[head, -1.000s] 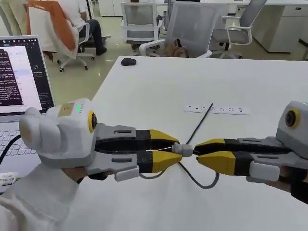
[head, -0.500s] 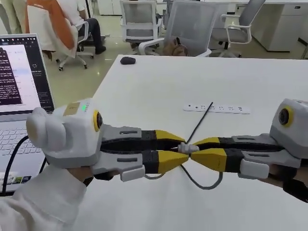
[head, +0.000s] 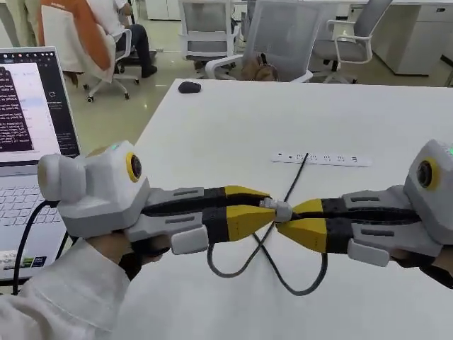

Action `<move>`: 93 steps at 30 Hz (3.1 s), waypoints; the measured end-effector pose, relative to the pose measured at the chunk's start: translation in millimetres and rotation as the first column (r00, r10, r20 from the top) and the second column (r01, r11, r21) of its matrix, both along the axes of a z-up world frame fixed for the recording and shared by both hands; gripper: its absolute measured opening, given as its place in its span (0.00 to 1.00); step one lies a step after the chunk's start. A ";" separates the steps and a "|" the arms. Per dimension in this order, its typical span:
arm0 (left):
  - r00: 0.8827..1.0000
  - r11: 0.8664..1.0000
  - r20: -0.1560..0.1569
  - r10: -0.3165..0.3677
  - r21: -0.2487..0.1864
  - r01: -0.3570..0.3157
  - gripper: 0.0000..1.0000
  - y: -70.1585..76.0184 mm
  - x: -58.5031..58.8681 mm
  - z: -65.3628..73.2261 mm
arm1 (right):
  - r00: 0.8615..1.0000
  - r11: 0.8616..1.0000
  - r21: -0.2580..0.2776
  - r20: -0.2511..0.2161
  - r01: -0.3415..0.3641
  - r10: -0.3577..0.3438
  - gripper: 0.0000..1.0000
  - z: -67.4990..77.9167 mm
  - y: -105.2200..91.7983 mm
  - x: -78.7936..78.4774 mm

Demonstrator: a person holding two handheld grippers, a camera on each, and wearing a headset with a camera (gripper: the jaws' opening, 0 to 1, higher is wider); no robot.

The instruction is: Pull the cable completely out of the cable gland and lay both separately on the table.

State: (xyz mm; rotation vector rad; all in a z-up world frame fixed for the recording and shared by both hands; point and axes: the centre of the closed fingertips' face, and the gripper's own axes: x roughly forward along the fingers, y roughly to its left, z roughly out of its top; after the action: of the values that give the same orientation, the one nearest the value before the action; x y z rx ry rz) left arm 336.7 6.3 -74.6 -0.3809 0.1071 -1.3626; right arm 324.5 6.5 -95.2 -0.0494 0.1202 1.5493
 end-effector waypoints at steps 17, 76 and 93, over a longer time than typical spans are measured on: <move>0.936 0.982 0.350 -0.015 0.182 -0.052 0.16 -5.4 -11.9 1.3 | 0.908 0.975 0.221 -0.415 0.035 0.062 0.26 31.2 -17.2 12.0; 0.988 1.000 0.151 0.008 0.005 -0.009 0.15 -6.5 -4.5 24.5 | 0.982 0.992 0.127 -0.186 -0.001 0.025 0.10 38.7 -7.2 -2.5; 0.999 0.999 -0.024 -0.039 -0.008 0.039 0.15 -3.7 -2.5 9.4 | 0.991 0.999 0.035 0.130 -0.037 0.032 0.11 26.3 -1.4 -4.6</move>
State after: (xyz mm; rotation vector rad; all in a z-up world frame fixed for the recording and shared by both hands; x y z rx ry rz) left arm 334.2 2.5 -65.2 -0.4031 0.1296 -1.3973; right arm 319.9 5.1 -68.9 -0.1232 -0.0122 1.5781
